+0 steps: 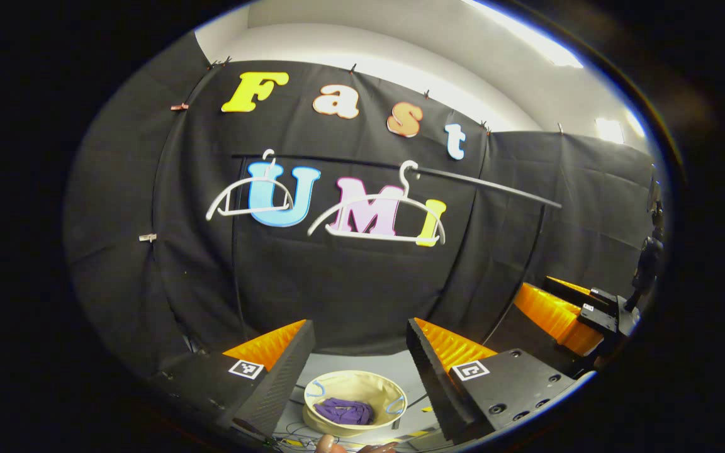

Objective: Grasp the clothes on the hanger with both hands and then place them into the laundry hamper below.

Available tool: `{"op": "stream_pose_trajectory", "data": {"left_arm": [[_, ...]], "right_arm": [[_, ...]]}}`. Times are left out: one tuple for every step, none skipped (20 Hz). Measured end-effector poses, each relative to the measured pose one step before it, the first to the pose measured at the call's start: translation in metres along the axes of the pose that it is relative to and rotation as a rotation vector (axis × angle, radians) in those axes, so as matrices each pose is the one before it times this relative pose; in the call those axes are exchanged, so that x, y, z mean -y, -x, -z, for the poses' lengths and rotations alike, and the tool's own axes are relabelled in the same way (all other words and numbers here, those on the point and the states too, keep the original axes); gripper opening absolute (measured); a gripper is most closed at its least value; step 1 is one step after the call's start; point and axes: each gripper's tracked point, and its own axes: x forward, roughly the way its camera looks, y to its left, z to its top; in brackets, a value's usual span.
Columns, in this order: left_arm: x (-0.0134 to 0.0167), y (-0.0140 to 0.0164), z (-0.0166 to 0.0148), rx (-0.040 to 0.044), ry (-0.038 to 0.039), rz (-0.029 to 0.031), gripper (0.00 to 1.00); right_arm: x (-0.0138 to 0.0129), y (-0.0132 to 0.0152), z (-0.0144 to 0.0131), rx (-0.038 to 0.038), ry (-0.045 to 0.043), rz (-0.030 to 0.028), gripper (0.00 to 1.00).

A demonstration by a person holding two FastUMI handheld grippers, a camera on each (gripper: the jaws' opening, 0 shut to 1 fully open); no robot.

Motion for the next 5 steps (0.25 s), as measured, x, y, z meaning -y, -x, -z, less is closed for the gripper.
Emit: {"op": "stream_pose_trajectory", "data": {"left_arm": [[0.00142, 0.00923, -0.01546, 0.04756, -0.00298, -0.00513, 0.93], [0.00202, 0.00737, -0.01438, 0.0462, -0.00579, -0.00502, 0.93], [0.00468, 0.00433, -0.01432, 0.04447, -0.00677, -0.00335, 0.93], [0.00386, -0.00118, -0.00496, 0.02312, -0.00401, -0.00463, 0.93], [0.00466, 0.00047, -0.00531, 0.0156, -0.00055, -0.00229, 0.87]], "right_arm": [[-0.00601, -0.00269, -0.01022, 0.04101, -0.00266, -0.0082, 0.98], [-0.00479, -0.00114, -0.00954, 0.02918, 0.00482, -0.01318, 0.98], [-0.0006, -0.00163, -0.00809, 0.02487, 0.01051, -0.00624, 0.93], [0.00045, 0.00009, -0.00507, 0.01107, 0.01165, -0.00819, 0.98], [0.00015, 0.00039, -0.00517, 0.01207, 0.00581, -0.01253, 0.98]]}}
